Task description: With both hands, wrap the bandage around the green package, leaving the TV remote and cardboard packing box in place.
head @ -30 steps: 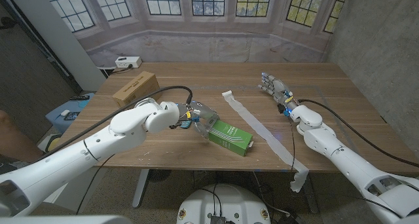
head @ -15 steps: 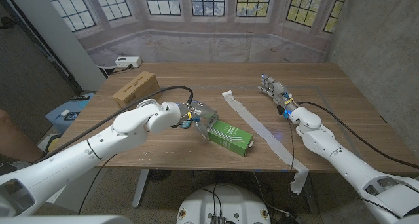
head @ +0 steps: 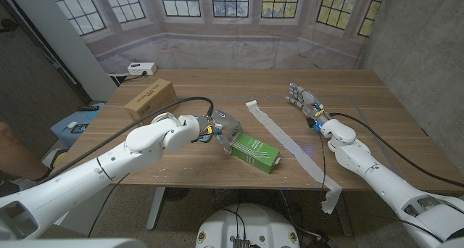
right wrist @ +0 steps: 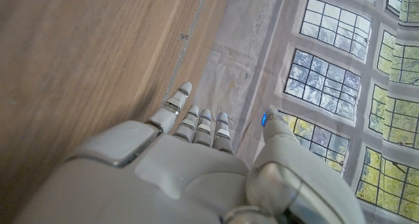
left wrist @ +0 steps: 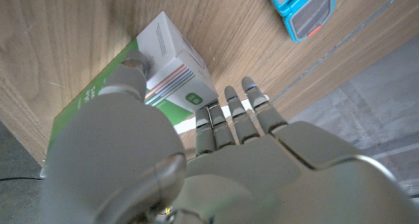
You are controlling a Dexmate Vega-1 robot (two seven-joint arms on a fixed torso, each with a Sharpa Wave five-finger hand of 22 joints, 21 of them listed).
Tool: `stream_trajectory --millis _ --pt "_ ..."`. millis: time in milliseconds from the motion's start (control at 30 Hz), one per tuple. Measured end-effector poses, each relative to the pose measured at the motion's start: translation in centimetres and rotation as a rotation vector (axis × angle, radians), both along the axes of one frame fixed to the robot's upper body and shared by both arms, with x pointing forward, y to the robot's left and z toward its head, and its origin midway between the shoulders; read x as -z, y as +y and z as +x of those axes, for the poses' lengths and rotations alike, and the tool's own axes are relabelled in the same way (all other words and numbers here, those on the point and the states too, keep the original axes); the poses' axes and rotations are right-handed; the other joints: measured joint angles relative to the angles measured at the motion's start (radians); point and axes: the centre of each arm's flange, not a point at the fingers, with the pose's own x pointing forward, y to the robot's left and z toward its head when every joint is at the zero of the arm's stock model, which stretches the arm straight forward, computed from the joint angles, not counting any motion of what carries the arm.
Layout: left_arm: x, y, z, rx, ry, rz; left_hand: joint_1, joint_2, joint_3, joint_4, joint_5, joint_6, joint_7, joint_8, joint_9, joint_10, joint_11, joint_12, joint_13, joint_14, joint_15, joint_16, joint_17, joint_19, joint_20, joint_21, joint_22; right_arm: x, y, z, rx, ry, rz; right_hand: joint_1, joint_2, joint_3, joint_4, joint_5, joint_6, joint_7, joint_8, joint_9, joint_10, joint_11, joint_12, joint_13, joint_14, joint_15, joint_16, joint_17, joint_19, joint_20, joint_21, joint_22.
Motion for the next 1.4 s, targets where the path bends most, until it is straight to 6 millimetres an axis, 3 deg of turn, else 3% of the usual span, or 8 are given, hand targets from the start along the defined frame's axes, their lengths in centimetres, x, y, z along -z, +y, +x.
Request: stream_trajectory --millis 633,1400 --pt "-0.3 0.6 -1.0 0.006 -0.030 -0.034 -0.002 0.002 -0.018 0.004 -0.004 0.027 -0.012 0.009 0.006 0.009 -0.009 0.014 0.010 0.016 -0.005 0.004 0.009 0.005 -0.005 0.008 0.000 -0.7 0.3 -0.5 -0.007 0.000 -0.035 0.000 0.000 0.000 0.000 0.000 0.000 0.000 0.000 0.000 0.000 0.000 0.000 0.000 0.000 0.000 0.000 0.000 0.000 0.000 0.000 0.000" --pt "-1.9 2.3 -1.3 -0.015 -0.042 -0.126 -0.010 0.010 -0.026 0.010 -0.004 0.029 -0.010 0.022 0.011 0.025 -0.011 0.022 0.024 0.021 -0.011 0.012 0.023 0.005 -0.005 0.008 0.000 -3.3 1.8 0.0 -0.011 -0.004 -0.121 0.000 0.000 0.000 0.000 0.000 0.000 0.000 0.000 0.000 0.000 0.000 0.000 0.000 -0.002 0.002 0.000 0.000 0.000 0.000 0.000 0.000"
